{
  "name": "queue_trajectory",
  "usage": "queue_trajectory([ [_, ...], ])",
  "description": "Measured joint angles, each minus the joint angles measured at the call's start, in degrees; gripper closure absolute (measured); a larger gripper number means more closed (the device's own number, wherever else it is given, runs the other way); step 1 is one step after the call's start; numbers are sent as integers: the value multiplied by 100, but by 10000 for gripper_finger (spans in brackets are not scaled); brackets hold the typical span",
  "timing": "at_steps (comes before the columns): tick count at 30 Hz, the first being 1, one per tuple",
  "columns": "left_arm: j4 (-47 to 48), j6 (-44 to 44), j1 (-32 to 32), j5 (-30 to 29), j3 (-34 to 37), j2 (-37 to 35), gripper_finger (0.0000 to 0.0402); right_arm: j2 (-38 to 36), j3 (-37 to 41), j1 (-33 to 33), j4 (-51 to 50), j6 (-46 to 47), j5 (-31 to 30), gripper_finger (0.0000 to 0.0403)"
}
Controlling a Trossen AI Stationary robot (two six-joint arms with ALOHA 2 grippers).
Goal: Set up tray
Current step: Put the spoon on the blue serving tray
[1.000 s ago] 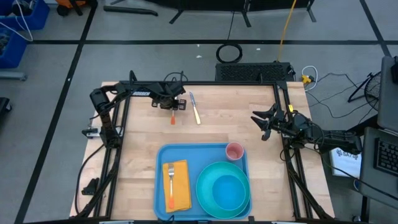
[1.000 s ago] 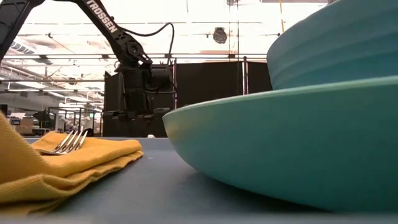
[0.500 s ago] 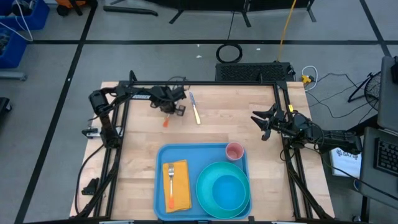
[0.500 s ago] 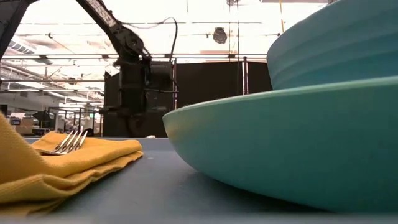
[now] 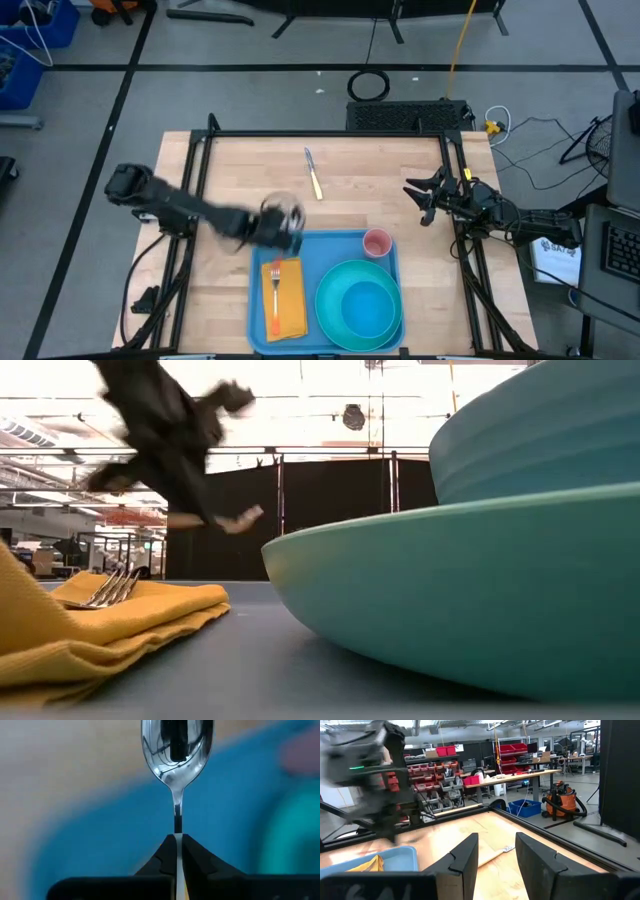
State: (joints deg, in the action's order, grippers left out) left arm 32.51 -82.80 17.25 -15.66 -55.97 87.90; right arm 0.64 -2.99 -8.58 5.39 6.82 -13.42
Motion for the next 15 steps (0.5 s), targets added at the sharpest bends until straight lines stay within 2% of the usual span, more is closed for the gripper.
queue_trajectory([
  [3, -597, -1626, 1043, -967, 15, -4, 392, 0, 0, 0, 2, 1, 1, 280],
  [6, -1120, -2741, 1658, -1808, 15, 230, 392, 0, -1, 0, 0, 0, 1, 280],
  [8, -1474, -3192, 1929, -2034, 14, 474, 392, 0, -1, 0, 2, -1, 1, 280],
  [11, -1749, -3646, 2181, -2064, -144, 1071, 392, 0, 0, 0, 0, -1, 1, 280],
  [15, -1734, -4184, 2355, -2074, -416, 1785, 392, 0, -1, 0, -2, 0, 1, 280],
])
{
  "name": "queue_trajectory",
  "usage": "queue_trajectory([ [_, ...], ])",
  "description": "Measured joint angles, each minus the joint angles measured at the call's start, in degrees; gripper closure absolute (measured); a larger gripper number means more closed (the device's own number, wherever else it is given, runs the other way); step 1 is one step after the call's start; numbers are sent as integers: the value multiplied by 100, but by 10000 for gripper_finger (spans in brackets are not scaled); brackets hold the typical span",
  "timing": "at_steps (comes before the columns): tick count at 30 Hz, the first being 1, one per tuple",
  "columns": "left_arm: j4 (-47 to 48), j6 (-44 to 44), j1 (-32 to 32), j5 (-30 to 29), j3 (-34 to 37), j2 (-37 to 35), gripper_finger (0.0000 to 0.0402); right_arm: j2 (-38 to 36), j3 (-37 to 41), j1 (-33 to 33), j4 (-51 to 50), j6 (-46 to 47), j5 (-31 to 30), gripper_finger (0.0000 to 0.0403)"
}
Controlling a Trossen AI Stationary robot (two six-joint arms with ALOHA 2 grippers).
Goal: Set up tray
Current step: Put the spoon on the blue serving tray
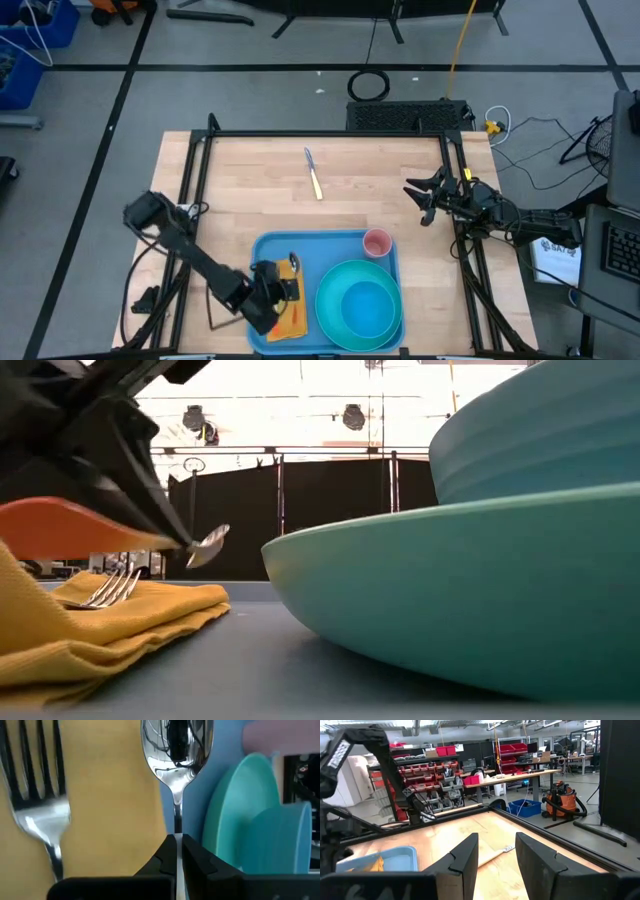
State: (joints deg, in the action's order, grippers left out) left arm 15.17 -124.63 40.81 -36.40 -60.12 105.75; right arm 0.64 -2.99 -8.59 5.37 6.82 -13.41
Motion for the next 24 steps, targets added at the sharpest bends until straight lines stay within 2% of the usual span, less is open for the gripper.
queue_trajectory([
  [7, 46, -698, 306, -271, -172, 282, 392, 0, 0, 1, 7, 0, 0, 280],
  [13, 851, -1439, 559, -51, -268, 274, 392, 0, -1, 1, 6, 0, 0, 280],
  [15, 921, -1506, 584, 136, -270, 274, 392, 0, -1, 1, 2, -1, 0, 280],
  [24, 943, -1333, 437, 189, -270, 274, 392, 0, 1, -1, 2, 1, 0, 280],
])
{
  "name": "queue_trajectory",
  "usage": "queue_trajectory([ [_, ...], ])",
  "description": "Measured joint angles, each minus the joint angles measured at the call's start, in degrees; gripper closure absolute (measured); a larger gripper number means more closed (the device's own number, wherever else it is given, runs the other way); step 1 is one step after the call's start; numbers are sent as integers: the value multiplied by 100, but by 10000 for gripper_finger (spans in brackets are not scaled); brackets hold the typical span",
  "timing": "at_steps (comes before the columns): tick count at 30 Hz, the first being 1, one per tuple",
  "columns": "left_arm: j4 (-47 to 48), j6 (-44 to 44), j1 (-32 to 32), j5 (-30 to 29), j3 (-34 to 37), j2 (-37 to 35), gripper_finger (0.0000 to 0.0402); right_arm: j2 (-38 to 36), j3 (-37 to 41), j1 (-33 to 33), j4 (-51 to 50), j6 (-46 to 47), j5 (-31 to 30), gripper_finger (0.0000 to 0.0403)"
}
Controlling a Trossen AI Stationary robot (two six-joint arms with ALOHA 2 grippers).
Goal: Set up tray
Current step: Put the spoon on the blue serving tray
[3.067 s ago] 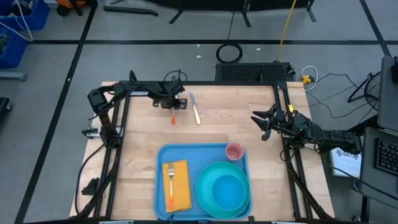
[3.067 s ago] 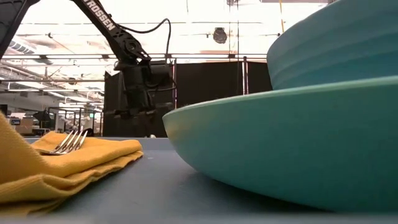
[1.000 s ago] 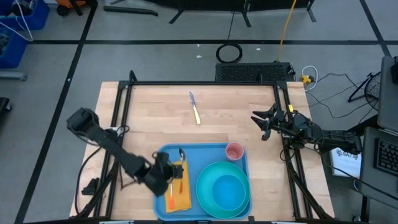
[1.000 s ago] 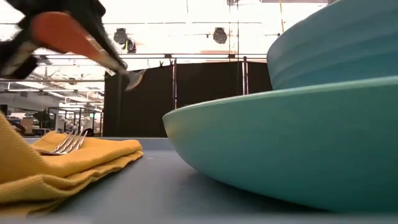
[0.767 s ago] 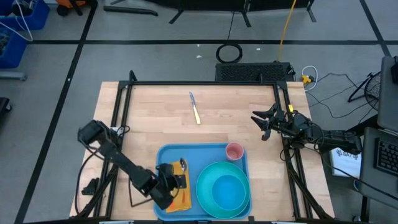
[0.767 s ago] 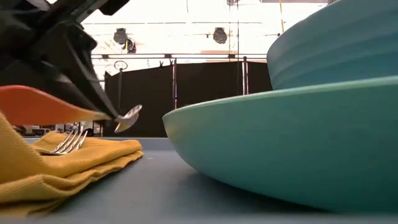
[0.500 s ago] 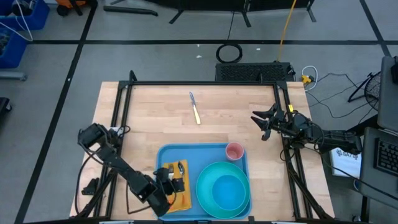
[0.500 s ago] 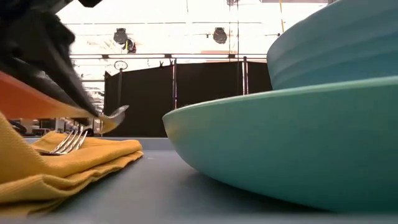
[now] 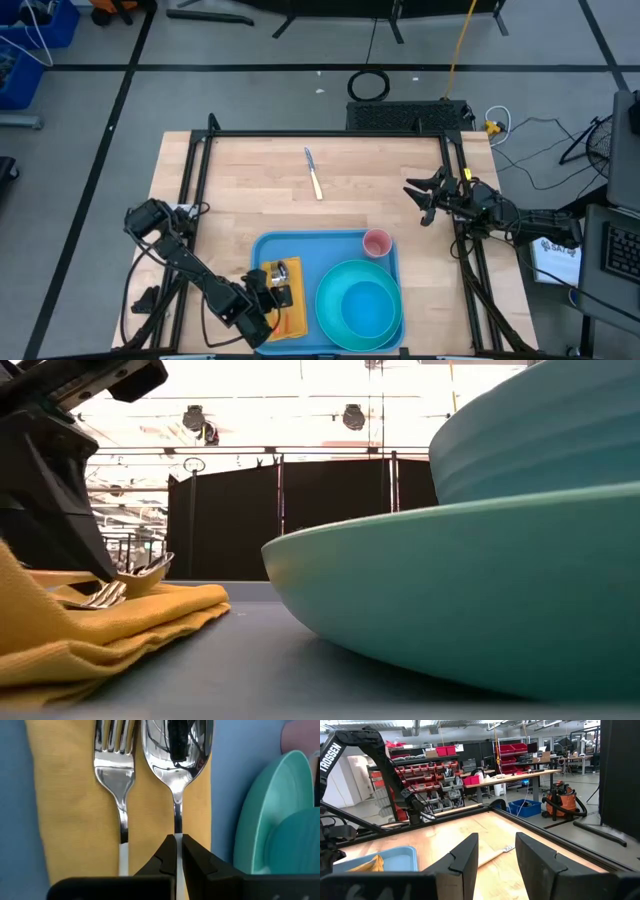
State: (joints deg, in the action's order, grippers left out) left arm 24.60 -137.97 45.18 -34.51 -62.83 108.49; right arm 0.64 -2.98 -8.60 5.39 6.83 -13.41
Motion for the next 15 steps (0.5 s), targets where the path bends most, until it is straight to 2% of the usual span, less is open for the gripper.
queue_trajectory([
  [15, -298, 263, -69, 320, -17, 205, 392, 2, -2, 2, 2, -2, -1, 280],
])
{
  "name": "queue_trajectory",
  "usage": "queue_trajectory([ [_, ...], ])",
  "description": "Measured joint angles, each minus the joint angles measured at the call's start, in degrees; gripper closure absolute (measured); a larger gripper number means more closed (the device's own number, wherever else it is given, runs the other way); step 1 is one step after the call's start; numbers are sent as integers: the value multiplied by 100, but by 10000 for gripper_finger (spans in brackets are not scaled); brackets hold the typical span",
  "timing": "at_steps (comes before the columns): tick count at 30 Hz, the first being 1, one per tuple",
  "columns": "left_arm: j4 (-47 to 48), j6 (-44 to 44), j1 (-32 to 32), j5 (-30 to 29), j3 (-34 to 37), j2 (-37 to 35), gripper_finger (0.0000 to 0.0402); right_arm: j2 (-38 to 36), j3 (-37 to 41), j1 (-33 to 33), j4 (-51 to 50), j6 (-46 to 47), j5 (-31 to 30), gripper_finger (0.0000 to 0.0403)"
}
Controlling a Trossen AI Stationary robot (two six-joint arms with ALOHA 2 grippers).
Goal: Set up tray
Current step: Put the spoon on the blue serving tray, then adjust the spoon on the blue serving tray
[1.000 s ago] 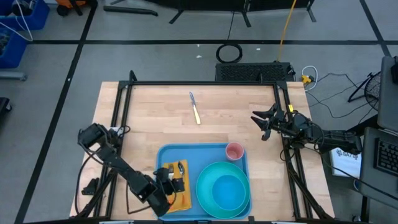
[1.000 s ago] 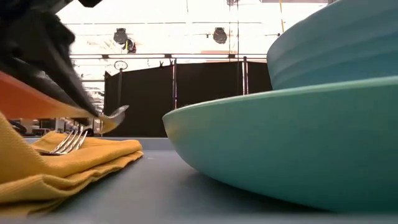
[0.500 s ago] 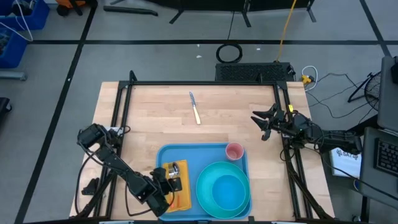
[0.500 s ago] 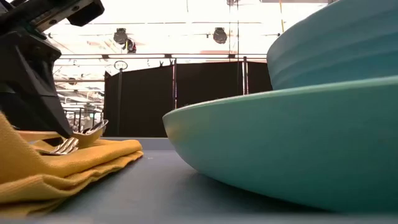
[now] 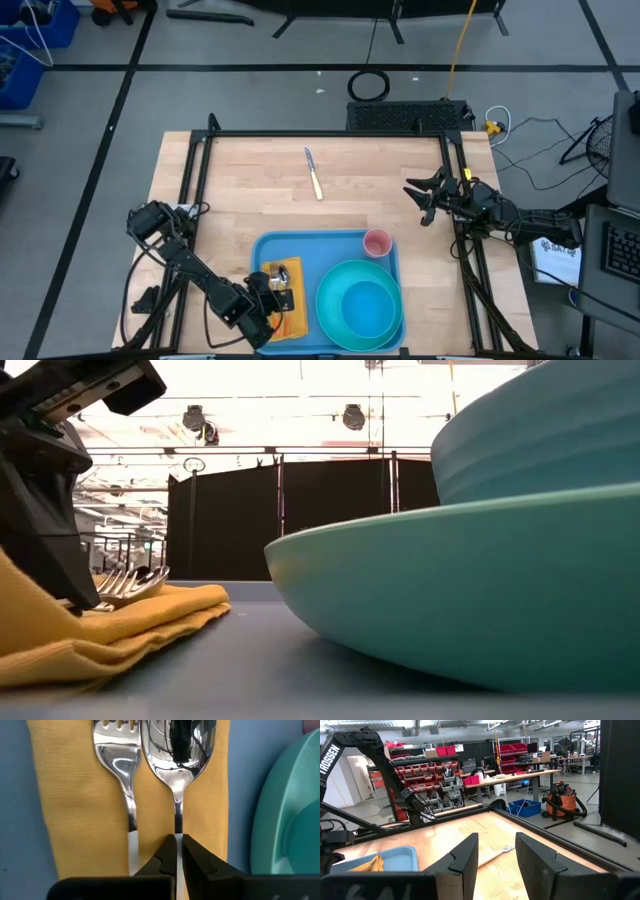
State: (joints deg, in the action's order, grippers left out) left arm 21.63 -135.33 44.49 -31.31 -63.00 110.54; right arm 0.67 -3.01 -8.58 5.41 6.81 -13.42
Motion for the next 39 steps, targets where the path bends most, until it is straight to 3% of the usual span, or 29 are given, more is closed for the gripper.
queue_trajectory([
  [8, 79, -63, 31, -4, 6, 13, 389, 0, 1, 0, -1, 1, 1, 280],
  [15, 41, 14, 31, 71, 15, 22, 311, 0, 2, 0, -2, 0, 1, 280],
  [20, 5, 30, 31, -18, 14, 18, 281, 0, 0, 0, -2, 1, 1, 280],
  [29, -37, 1111, -129, -816, 35, -506, 273, 0, 1, 0, -2, 0, 1, 280],
  [34, -81, 1883, -394, -664, 18, -864, 273, 0, 0, 0, -3, 0, 1, 280],
  [39, 32, 1951, -509, -371, 24, -898, 273, 0, 1, 0, -2, 1, 0, 280],
])
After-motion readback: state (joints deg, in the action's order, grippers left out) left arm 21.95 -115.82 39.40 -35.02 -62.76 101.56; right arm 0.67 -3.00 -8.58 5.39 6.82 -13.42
